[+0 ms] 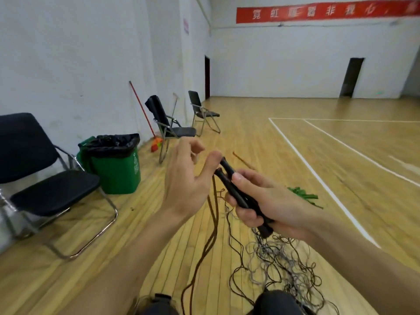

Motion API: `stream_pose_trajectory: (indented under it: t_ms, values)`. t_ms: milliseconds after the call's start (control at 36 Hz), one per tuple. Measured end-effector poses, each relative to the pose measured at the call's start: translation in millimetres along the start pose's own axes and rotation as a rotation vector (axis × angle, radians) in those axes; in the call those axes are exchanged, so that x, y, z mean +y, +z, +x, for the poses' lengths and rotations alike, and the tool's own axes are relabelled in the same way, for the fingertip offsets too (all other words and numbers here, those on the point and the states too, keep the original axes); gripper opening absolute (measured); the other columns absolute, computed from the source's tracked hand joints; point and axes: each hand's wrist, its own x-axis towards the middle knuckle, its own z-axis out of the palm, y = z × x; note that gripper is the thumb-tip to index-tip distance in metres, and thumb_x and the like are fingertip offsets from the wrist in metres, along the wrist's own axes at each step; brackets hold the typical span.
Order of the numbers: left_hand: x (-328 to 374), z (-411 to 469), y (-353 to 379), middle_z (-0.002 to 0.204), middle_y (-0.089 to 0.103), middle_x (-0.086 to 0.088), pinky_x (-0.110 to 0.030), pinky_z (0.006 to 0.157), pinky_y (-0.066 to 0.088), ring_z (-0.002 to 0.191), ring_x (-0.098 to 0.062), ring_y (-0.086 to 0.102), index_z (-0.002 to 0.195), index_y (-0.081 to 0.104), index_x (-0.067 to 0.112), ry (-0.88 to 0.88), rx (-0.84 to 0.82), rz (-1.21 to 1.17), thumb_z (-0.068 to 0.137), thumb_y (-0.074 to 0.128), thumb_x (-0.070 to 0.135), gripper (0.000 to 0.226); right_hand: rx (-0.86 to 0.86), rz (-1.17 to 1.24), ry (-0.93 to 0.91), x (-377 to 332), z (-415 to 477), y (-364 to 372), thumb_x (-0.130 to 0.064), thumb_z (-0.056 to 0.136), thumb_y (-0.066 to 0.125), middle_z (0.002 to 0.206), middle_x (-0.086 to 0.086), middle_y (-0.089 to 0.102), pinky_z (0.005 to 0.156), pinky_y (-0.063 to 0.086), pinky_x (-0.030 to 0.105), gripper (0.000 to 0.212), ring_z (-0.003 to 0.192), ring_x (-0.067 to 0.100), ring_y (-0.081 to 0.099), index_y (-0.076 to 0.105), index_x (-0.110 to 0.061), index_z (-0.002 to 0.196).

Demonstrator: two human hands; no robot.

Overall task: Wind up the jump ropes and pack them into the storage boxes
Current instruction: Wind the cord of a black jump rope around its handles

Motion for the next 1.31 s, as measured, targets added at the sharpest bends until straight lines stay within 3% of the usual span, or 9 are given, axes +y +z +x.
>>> stream_pose_trajectory:
  t_ms: [83,167,333,611,750,972,1056,1167,1306]
  values:
    - [-1,-22,1,0.103,0.059,0.015,-0.025,0.085,0.049,0.099,-0.009,0.06,0.113,0.055,0.026,-0.076,-0.182,-0.195,0.097,0.044,0.059,0.039,-0.067,0.079,0.05,25,-12,8,-0.029,0.099,0.055,0.081,0.007,0.056,0.045,0.035,0.019,0.03,0.054,0.012,0.045,0.05,-0.015,0.125]
    - [-3,-43,7,0.074,0.067,-0.004,-0.025,0.059,0.049,0.064,-0.011,0.063,0.09,0.067,0.017,-0.187,-0.338,-0.343,0.098,0.04,0.062,0.054,-0.086,0.138,0.084,41,-17,13,-0.023,0.097,0.057,0.083,0.009,0.056,0.046,0.038,0.02,0.027,0.055,0.013,0.046,0.05,-0.013,0.121]
    - [-17,-64,17,0.059,0.063,-0.005,-0.035,0.059,0.047,0.057,-0.02,0.061,0.066,0.065,0.012,-0.246,-0.321,-0.267,0.101,0.048,0.045,0.051,-0.092,0.198,0.196,64,-24,9,-0.011,0.096,0.056,0.082,0.01,0.058,0.046,0.042,0.021,0.026,0.056,0.015,0.05,0.048,-0.009,0.12]
    - [-28,-66,26,0.05,0.047,0.007,-0.015,0.051,0.035,0.046,-0.007,0.042,0.064,0.052,-0.008,-0.406,-0.377,-0.327,0.101,0.051,0.04,0.062,-0.227,0.162,0.42,87,-26,-18,-0.034,0.102,0.051,0.068,0.004,0.042,0.049,0.047,0.027,0.026,0.053,0.018,0.054,0.051,-0.011,0.112]
    - [-38,-65,36,0.047,0.042,0.008,-0.015,0.043,0.03,0.042,-0.008,0.038,0.062,0.05,0.008,-0.581,-0.396,-0.371,0.104,0.048,0.038,0.052,-0.234,0.202,0.473,95,-23,-32,-0.033,0.101,0.053,0.069,0.002,0.042,0.048,0.043,0.024,0.025,0.053,0.015,0.05,0.05,-0.014,0.117]
    - [-46,-72,52,0.051,0.049,0.0,-0.01,0.062,0.042,0.048,-0.008,0.046,0.063,0.058,-0.005,-0.508,-0.487,-0.299,0.104,0.051,0.026,0.052,-0.232,0.215,0.538,105,-24,-59,-0.037,0.1,0.054,0.061,-0.002,0.033,0.043,0.031,0.019,0.025,0.045,0.008,0.034,0.056,-0.017,0.114]
    - [-49,-73,56,0.057,0.052,-0.015,-0.01,0.065,0.042,0.052,-0.01,0.046,0.064,0.061,-0.003,-0.504,-0.495,-0.307,0.102,0.054,0.026,0.048,-0.208,0.137,0.517,110,-23,-63,-0.039,0.099,0.054,0.06,-0.004,0.026,0.042,0.025,0.018,0.027,0.044,0.006,0.024,0.062,-0.014,0.103]
    - [-53,-73,62,0.05,0.051,0.008,-0.009,0.056,0.04,0.049,-0.003,0.046,0.067,0.066,0.003,-0.583,-0.57,-0.336,0.102,0.053,0.029,0.046,-0.158,0.086,0.505,109,-22,-64,-0.041,0.095,0.056,0.06,-0.004,0.028,0.041,0.024,0.018,0.029,0.044,0.007,0.023,0.063,-0.013,0.091]
    - [-62,-78,65,0.052,0.043,-0.003,-0.02,0.045,0.028,0.046,-0.016,0.034,0.062,0.064,0.007,-0.641,-0.698,-0.426,0.089,0.059,0.053,0.054,-0.165,0.093,0.51,108,-17,-70,-0.036,0.095,0.061,0.064,0.0,0.025,0.043,0.026,0.018,0.026,0.046,0.008,0.023,0.062,-0.009,0.098]
